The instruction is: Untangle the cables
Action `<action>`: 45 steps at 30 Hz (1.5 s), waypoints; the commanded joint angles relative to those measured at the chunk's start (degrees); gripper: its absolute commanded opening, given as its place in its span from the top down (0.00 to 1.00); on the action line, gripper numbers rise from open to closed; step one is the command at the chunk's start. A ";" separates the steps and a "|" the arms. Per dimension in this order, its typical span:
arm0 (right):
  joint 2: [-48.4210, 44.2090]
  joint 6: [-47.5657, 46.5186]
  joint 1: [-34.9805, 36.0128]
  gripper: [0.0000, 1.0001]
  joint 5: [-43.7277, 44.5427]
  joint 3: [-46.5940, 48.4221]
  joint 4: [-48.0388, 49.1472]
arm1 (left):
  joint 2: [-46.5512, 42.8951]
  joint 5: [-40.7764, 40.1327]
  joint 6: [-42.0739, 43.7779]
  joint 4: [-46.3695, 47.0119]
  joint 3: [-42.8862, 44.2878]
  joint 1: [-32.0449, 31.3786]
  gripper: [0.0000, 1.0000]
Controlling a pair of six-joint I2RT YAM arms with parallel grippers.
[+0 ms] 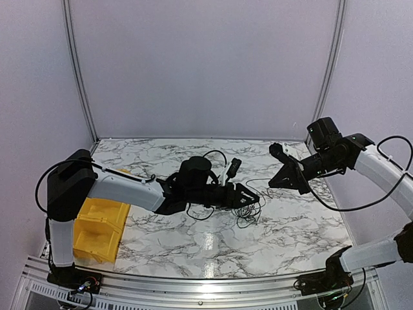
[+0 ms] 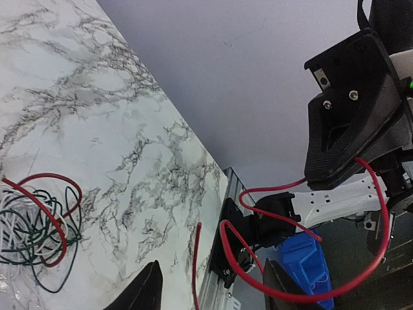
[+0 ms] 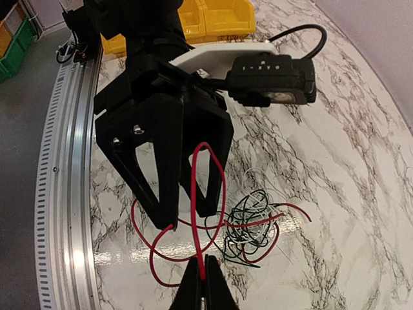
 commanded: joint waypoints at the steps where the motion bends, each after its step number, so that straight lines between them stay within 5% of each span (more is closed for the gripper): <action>1: 1.23 -0.86 0.63 1.00 0.10 2.96 1.63 | 3.12 8.17 -3.26 4.78 3.22 0.11 0.46; 19: 3.49 0.27 0.63 1.00 -0.48 4.44 1.46 | 5.12 7.64 -8.15 12.31 0.36 3.36 0.73; 27: 4.12 0.44 0.63 1.00 -0.04 4.71 1.59 | 5.63 8.20 -9.30 15.44 -0.21 3.76 0.98; 29: 4.28 0.50 0.63 1.00 0.09 4.67 1.68 | 5.74 8.15 -9.58 15.85 -0.18 3.80 0.95; 32: 4.55 0.55 0.63 1.00 -0.13 4.72 1.77 | 6.04 7.86 -9.90 15.91 -0.07 3.80 0.70; 34: 4.65 0.62 0.60 1.00 -0.29 4.81 1.81 | 6.22 7.49 -10.20 15.91 -0.24 3.88 0.63; 45: 5.17 0.88 0.63 1.00 -2.38 5.74 1.56 | 9.29 8.13 -10.94 15.99 3.16 3.80 0.70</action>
